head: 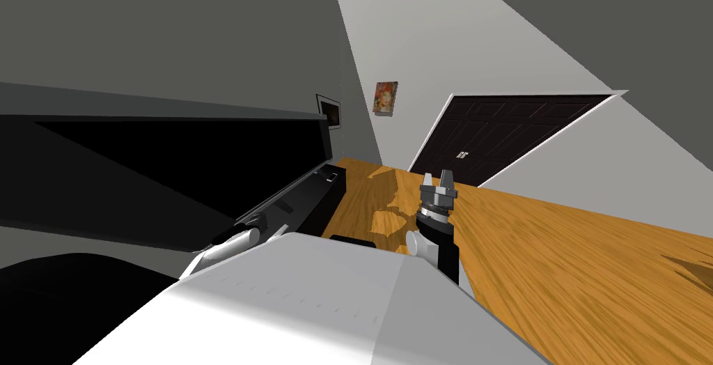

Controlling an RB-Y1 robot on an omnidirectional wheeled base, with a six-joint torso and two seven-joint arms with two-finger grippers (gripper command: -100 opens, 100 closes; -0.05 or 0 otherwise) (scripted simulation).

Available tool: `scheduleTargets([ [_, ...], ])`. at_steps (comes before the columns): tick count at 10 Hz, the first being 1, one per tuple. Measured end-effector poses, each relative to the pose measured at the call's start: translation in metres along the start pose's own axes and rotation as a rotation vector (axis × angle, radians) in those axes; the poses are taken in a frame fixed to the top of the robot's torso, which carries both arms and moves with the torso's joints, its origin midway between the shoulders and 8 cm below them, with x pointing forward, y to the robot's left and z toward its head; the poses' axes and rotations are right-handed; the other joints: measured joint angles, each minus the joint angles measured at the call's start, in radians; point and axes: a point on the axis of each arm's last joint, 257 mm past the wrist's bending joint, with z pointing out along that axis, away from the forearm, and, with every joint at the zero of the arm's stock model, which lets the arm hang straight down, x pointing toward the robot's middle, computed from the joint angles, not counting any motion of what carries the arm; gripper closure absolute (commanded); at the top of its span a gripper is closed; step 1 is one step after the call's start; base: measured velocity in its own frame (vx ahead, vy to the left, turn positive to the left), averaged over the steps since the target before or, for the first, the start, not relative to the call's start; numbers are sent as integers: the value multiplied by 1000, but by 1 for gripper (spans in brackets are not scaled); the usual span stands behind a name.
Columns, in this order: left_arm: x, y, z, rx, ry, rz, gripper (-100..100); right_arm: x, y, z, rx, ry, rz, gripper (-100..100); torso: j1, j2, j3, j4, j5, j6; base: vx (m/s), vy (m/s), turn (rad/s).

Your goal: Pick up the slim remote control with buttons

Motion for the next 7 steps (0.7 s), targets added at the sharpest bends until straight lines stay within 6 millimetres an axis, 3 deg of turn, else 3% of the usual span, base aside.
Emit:
scheduleTargets([
  [7,-25,83,7,-250,-37,-171,-100,0,0,0,0,0,0,0,1,1,1,0,0,0,52,21,-1],
])
